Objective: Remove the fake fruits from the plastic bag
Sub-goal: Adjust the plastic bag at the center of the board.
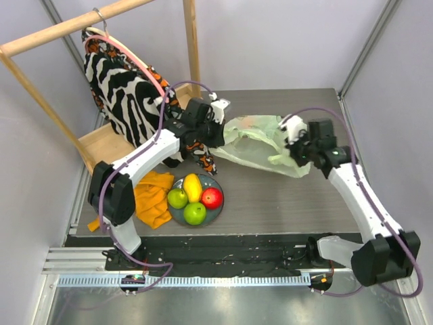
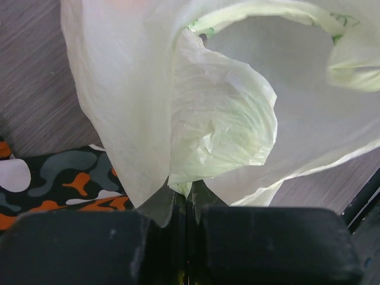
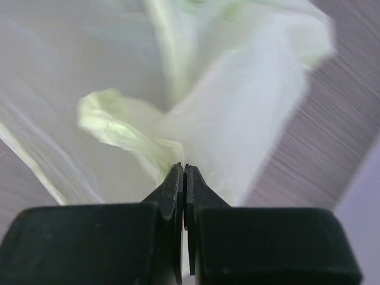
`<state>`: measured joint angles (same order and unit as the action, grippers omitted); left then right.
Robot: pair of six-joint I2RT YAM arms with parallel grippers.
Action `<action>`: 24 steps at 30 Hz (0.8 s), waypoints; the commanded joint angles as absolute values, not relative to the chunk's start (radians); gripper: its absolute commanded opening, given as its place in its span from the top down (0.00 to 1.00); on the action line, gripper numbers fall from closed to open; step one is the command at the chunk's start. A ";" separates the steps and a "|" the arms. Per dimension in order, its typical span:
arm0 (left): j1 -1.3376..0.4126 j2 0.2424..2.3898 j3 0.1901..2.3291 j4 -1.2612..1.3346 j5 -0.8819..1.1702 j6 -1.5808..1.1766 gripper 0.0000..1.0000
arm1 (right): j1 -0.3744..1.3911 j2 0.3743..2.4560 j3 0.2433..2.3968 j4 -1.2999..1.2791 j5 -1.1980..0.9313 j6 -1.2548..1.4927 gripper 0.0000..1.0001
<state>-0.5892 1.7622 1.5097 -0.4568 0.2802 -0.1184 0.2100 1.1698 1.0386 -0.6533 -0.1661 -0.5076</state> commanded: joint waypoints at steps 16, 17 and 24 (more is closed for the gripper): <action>-0.695 1.694 1.543 -0.253 0.333 -0.327 1.00 | 0.235 1.259 1.402 -0.675 -0.457 -0.293 0.61; -0.695 1.692 1.545 -0.252 0.330 -0.327 1.00 | 0.244 1.281 1.385 -0.649 -0.463 -0.269 0.65; -0.695 1.664 1.520 -0.249 0.298 -0.342 1.00 | 0.291 1.348 1.341 -0.600 -0.449 -0.282 0.83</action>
